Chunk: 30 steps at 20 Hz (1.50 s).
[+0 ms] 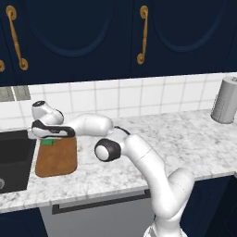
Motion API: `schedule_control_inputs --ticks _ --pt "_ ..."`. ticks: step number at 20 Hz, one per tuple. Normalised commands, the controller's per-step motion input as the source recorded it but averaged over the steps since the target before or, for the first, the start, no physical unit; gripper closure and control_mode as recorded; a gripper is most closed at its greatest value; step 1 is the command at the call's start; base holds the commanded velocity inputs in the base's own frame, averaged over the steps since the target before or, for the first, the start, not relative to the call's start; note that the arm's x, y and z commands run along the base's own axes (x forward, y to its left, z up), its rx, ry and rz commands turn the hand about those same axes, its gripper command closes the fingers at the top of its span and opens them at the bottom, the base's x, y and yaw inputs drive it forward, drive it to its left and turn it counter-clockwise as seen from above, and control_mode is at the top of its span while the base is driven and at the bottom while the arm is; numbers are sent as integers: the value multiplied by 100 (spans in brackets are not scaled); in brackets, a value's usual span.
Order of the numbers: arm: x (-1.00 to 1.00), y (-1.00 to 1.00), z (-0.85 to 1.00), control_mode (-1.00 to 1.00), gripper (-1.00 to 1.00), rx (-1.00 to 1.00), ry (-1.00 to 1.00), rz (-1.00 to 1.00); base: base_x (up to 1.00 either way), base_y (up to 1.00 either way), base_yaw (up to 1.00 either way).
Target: Pick up the sponge from the counter and clean the cutting board by briefly scrubbing or pressing down on the cutting board. Once finished, release the sponge.
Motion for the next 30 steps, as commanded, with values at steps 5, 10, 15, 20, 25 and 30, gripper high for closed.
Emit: schedule_control_inputs --ticks 5,10,15,20,25,30 --pt "-54 22 -65 -100 100 5 0 4 0 0 0" --pt "-99 -24 -18 -100 100 0 -3 9 0 0 0" --pt "-100 -56 -11 -100 100 0 -10 12 0 0 0" --pt "-89 -92 -76 -100 100 1 -14 16 0 0 0" --pt "-39 -74 -99 -100 100 6 -18 13 0 0 0" --pt "-4 -70 -9 -100 100 9 -1 2 0 0 0"
